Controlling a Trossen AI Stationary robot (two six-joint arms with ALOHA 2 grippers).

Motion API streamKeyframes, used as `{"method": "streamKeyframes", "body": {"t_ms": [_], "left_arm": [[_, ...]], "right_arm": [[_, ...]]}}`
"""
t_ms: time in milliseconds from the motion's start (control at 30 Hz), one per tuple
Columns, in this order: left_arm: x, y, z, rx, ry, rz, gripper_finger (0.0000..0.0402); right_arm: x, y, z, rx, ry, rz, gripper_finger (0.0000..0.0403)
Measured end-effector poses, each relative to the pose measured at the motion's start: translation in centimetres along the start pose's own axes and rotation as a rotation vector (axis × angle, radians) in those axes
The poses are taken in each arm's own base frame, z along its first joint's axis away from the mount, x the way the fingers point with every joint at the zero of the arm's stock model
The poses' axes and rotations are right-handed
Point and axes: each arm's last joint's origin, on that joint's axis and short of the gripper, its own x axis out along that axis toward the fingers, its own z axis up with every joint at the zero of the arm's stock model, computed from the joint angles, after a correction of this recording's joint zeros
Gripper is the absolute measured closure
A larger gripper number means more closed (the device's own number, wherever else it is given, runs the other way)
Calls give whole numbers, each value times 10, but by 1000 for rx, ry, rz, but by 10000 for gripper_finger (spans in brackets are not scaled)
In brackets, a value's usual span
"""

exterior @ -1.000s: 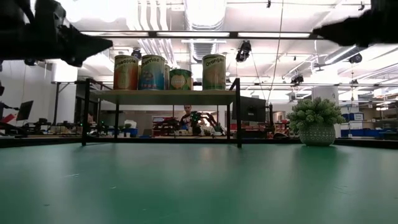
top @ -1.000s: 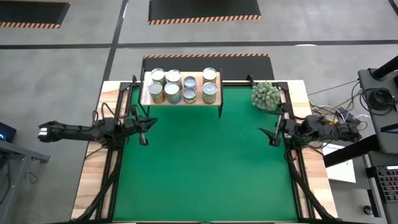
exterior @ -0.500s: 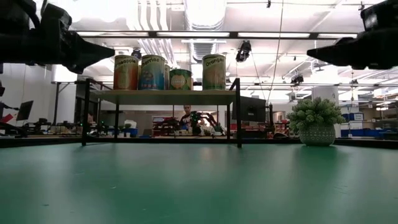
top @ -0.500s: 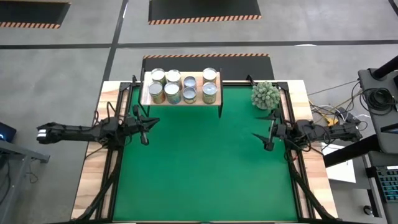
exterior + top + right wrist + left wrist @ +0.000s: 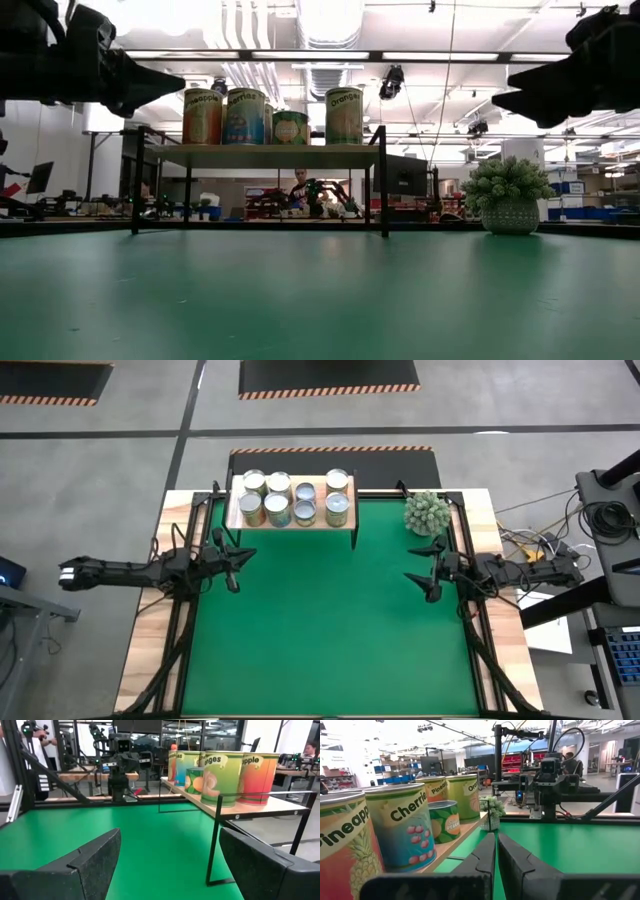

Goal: Pick and place cans onto a shelf
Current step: Return to Home Position

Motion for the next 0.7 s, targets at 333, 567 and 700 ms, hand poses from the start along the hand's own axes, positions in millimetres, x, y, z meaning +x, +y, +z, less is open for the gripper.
{"method": "streamKeyframes", "body": {"t_ms": [333,567,700], "left_arm": [[0,0,0,0,0,0,402],[0,0,0,0,0,0,402],[0,0,0,0,0,0,402]], "right_arm": [[0,0,0,-31,2,0,78],[0,0,0,-32,3,0,78],[0,0,-1,-32,3,0,78]]}}
